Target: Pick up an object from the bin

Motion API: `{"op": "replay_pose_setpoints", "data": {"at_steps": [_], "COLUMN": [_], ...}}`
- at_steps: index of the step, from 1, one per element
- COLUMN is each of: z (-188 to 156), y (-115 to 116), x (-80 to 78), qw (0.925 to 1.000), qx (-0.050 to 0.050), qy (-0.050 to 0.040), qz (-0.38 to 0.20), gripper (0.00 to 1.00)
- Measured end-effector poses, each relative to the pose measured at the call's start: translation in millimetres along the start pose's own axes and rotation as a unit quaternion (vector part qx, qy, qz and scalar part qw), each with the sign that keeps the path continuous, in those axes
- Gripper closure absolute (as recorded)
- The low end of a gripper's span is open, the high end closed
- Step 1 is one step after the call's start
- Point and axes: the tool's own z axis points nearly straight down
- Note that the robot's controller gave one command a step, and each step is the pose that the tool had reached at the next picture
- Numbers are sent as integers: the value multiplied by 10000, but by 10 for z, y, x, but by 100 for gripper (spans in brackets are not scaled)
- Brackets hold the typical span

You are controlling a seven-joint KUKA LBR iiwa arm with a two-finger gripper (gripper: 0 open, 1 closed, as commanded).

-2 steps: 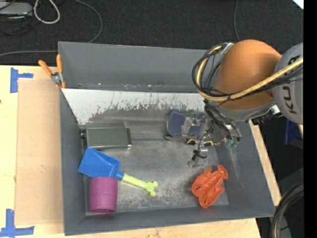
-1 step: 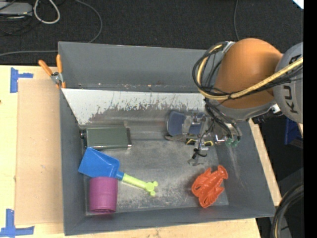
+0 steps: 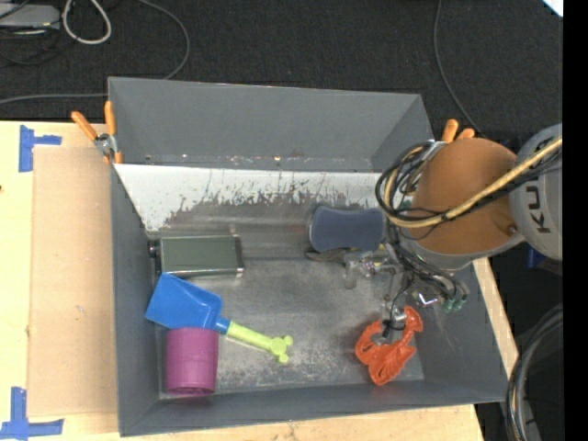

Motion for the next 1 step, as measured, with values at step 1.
{"op": "replay_pose_setpoints", "data": {"at_steps": [1], "z": [-12], "y": [-322], "x": [233], "qw": [9932], "qx": [2], "qy": [-20], "qz": [-1164], "gripper": [0]}}
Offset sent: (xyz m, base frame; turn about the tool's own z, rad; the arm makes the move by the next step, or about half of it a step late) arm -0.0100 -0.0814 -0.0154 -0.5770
